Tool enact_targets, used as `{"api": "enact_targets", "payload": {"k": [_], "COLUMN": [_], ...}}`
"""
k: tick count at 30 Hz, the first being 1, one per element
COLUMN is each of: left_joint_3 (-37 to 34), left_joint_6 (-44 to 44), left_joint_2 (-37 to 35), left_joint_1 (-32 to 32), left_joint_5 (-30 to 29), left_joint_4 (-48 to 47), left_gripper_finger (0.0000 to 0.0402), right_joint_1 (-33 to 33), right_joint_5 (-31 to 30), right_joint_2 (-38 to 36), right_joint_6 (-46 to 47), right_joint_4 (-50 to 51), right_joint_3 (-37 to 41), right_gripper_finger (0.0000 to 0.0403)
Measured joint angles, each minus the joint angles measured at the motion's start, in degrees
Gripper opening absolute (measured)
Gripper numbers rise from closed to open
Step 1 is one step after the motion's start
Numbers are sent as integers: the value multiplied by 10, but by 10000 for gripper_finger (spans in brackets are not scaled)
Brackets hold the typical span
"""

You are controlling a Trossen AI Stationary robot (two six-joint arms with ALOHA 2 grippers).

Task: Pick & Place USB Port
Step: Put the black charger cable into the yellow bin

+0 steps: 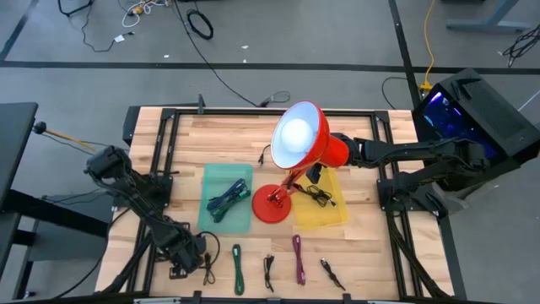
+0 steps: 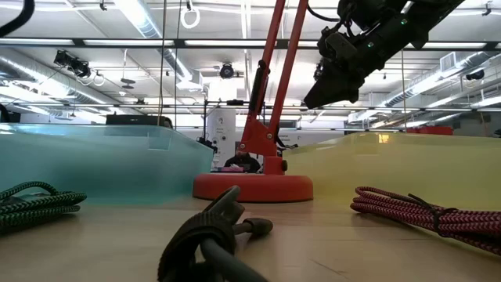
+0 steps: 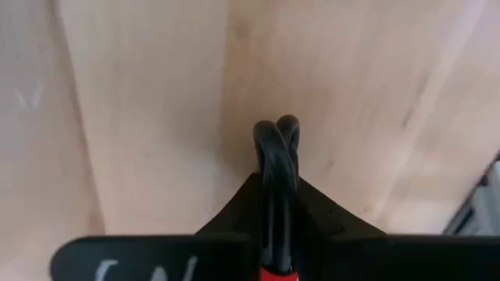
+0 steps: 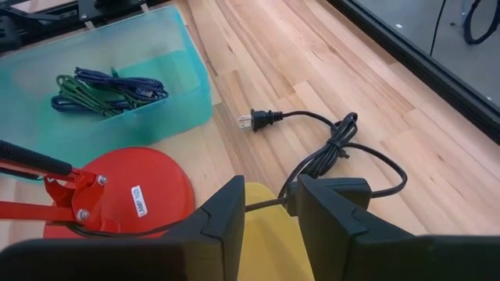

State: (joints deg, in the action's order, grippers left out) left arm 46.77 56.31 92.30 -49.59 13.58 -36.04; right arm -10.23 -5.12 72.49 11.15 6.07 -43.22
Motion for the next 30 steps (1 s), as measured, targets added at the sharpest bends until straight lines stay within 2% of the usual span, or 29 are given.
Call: {"api": "enact_targets", "payload": {"k": [6,12,17,21,24,26,30], "left_joint_3": [6,68,155,210,214,204,159], "left_joint_6": [3,-3,-49,-112,-185,-218,-268], "left_joint_2": [-39,-106,-159,-190,-223,-253,-323], "left_joint_1": [17,29,29,32,39,57,117], "left_joint_5": [11,-45,-186,-364,-492,-533,-557], "left_joint_4": [24,-41,-155,-236,-251,-251,-240], "left_gripper_finger": [34,34,34,34,34,34,34], "right_joint_1": [0,-1,-1,-1,-1,-1,0], "right_joint_5": [-1,-13,-19,-15,-14,-7,30], "right_joint_2": [0,0,0,0,0,0,0], "right_joint_6": [-12,-26,-27,-27,-27,-27,-27], "right_joint_4": [0,-1,-4,-12,-27,-41,-76], "right_joint_3": [0,0,0,-1,-1,-1,-1], "right_gripper_finger": [119,119,119,119,119,119,119]}}
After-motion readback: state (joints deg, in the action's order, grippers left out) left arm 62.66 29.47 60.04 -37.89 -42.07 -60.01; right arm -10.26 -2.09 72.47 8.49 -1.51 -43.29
